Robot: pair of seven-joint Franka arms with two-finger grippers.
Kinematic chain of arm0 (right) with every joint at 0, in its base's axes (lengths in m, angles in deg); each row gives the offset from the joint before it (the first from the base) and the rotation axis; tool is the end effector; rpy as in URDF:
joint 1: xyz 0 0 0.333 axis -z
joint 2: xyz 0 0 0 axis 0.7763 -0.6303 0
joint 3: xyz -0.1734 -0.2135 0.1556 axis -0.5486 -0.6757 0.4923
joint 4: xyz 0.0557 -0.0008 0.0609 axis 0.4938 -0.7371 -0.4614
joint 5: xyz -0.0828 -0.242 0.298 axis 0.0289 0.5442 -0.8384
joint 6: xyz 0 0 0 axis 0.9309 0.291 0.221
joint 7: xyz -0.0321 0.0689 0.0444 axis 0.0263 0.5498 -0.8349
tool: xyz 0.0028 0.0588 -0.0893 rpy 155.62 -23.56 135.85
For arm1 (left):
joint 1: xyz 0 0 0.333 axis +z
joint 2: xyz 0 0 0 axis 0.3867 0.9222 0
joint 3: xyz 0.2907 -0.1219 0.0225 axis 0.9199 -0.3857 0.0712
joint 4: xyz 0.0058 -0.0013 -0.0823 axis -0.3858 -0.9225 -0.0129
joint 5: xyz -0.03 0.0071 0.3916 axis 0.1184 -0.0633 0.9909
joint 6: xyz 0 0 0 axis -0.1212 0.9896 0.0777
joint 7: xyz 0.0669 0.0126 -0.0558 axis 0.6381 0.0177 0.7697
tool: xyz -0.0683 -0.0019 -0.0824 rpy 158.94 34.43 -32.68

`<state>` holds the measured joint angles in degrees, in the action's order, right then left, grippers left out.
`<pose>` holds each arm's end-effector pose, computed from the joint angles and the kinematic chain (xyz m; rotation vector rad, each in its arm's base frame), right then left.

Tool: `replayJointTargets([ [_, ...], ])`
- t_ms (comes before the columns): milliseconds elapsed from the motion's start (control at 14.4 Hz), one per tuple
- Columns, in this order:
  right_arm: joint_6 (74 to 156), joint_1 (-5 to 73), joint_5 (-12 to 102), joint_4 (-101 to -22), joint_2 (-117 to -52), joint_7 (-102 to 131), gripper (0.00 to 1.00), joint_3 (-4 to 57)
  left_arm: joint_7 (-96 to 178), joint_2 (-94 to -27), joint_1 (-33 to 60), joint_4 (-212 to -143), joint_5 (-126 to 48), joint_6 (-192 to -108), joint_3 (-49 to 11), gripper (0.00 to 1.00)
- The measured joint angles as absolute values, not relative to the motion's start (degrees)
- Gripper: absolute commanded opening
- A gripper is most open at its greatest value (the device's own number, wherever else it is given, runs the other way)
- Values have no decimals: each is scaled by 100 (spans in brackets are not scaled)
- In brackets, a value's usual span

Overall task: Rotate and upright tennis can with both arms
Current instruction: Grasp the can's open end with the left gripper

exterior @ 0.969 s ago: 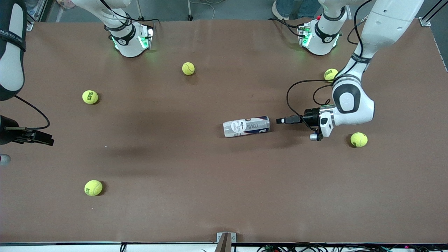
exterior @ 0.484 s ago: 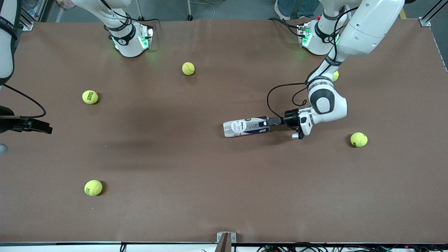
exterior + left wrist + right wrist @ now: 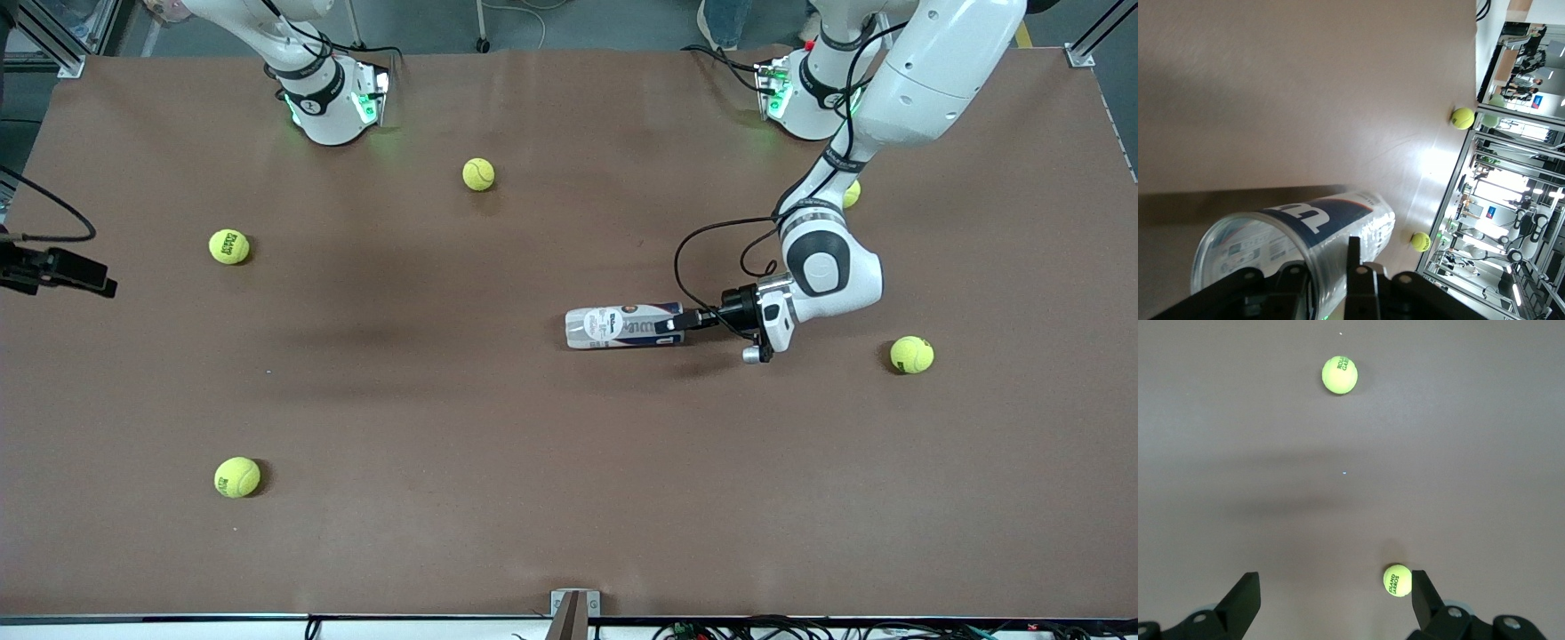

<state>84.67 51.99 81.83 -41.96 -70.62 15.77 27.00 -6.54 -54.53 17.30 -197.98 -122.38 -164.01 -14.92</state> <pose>0.5966 -0.0585 0.6041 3.1290 -0.0557 -0.1158 0.5217 -0.2143 0.1562 2.0050 0.3813 -0.1123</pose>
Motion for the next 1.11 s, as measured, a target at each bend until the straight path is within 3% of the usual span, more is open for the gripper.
replayJointTargets([
  [346, 8471, 5199, 8183, -4933, -6209, 1503, 100, 2700, 116, -5611, 1743, -19236, -11947, -16401, -1491, 0],
  [692, 8440, 5199, 8183, -5317, -5707, 1495, 100, 2708, 2725, -6018, 1856, -18407, -9421, -15898, -1486, 0],
  [1107, 8369, 5199, 8183, -5388, -5647, 1565, 100, 2757, 6048, -6113, 1531, -17296, -6387, -15270, -1627, 0],
])
